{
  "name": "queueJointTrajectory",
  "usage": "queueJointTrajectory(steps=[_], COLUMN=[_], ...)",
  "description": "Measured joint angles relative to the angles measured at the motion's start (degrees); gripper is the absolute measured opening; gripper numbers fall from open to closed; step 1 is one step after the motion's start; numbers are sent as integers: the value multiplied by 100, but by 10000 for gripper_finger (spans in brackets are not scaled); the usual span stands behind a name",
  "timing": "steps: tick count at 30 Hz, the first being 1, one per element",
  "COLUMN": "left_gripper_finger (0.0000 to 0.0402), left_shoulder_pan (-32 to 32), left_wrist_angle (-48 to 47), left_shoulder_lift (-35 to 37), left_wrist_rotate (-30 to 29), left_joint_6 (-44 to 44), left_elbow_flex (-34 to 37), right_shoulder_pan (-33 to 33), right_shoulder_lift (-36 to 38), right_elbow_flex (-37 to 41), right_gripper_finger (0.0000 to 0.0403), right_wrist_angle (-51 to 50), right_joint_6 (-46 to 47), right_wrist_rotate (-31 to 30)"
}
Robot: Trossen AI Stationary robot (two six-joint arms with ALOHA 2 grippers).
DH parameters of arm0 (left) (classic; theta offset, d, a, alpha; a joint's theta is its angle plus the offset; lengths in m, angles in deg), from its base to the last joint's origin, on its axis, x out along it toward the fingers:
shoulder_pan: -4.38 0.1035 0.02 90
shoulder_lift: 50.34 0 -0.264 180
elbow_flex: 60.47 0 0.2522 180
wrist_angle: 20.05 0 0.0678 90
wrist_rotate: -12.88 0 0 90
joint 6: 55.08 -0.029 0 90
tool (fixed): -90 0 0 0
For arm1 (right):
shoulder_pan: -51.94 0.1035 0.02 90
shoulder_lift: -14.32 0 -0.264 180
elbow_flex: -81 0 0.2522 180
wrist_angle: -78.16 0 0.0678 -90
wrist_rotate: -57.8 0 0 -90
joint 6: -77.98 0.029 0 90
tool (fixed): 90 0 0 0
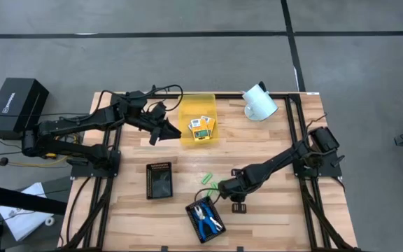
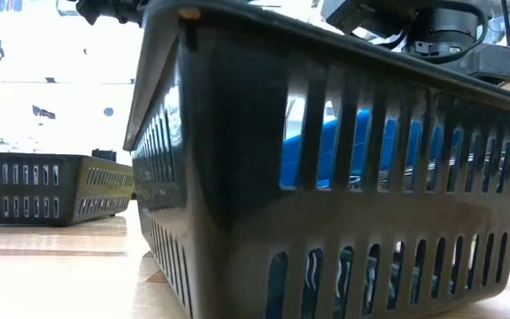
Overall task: Pick & Place School Supplies
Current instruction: Put the green eraser into the left black bin
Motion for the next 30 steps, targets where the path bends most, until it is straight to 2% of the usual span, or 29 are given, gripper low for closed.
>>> queueJointTrajectory(steps=[9, 13, 19, 25, 30], left_gripper_finger=[121, 121, 121, 121, 121], left_shoulder_pan=[0, -2, -2, 0, 0], left_wrist_angle=[2, 3, 14, 54, 64], left_shoulder_lift=[0, 0, 0, -2, -4], left_wrist_rotate=[-2, -4, -8, -210, -267], left_joint_6=[-22, -191, -212, -354, -362], left_elbow_flex=[0, 0, 0, 4, 4], right_shoulder_pan=[-256, -299, -307, -445, -748], right_shoulder_lift=[64, 251, 680, 1147, 1270], right_elbow_flex=[-39, -33, 28, -272, -850], right_gripper_finger=[41, 40, 36, 35, 35], right_wrist_angle=[-71, -187, -1038, -1510, -1754], right_joint_6=[-2, 43, 197, 152, -56], right_wrist_rotate=[259, 189, -222, -155, -346])
